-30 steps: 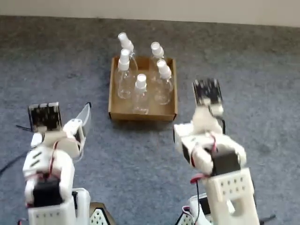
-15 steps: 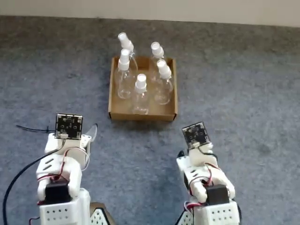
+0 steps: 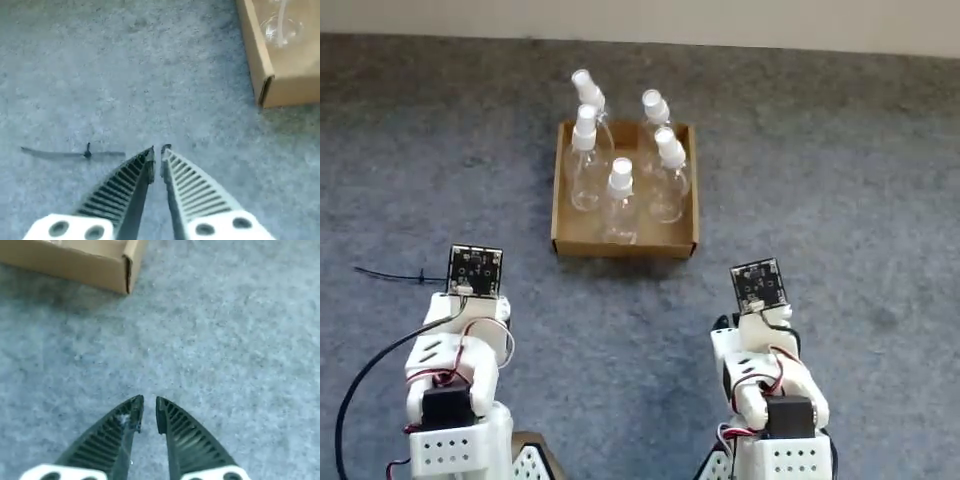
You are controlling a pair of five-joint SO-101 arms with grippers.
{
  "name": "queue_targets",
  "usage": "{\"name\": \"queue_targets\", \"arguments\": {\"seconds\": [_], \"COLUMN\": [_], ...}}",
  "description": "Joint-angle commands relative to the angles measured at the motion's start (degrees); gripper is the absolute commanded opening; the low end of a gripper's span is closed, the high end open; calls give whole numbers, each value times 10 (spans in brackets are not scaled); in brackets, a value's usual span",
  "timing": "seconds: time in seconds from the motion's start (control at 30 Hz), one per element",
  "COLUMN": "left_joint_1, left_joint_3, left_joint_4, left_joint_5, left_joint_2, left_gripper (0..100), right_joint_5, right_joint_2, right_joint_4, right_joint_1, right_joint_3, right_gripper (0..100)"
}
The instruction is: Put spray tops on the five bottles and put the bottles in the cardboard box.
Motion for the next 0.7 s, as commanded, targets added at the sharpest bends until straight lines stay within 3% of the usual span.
{"name": "queue_targets", "arguments": {"seconds": [0.0,0.2,0.67], "left_joint_1": [-8,-7,-6], "left_joint_3": [11,11,11], "left_joint_4": [77,215,222], "left_joint_5": [-4,-3,-3], "left_joint_2": [-6,-7,-8], "left_gripper": [56,56,56], "right_joint_5": [7,7,7], "right_joint_2": [-5,-5,-5], "right_joint_4": [-7,-7,-7], "right_joint_1": [7,7,7], "right_joint_3": [79,80,80], "right_gripper": [5,5,5]}}
